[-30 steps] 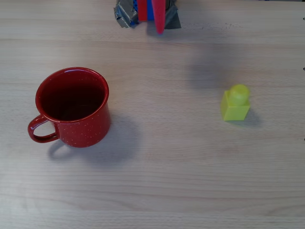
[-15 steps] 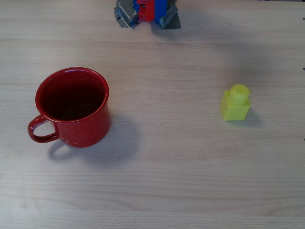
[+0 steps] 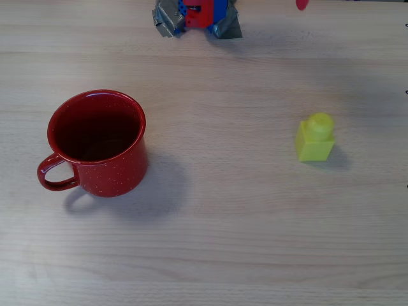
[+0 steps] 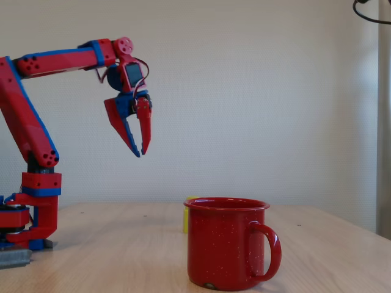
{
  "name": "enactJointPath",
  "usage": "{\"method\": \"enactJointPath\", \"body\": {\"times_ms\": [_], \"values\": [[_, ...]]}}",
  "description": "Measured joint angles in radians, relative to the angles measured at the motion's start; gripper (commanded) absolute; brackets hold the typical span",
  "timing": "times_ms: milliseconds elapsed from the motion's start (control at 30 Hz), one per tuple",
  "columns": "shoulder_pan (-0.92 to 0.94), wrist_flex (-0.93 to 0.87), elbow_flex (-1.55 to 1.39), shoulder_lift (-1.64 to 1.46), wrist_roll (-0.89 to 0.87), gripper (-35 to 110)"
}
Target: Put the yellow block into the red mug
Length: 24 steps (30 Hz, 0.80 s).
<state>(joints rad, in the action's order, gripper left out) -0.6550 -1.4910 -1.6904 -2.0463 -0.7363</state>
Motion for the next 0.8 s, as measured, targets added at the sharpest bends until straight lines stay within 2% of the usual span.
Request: {"method": "enactJointPath", "body": {"times_ms": [433, 600, 800], "values": [[0.003, -0.071, 0.408, 0.431, 0.063, 0], [0.051, -0.072, 0.489, 0.545, 0.164, 0], [0.069, -0.092, 0.549, 0.634, 0.186, 0]]}}
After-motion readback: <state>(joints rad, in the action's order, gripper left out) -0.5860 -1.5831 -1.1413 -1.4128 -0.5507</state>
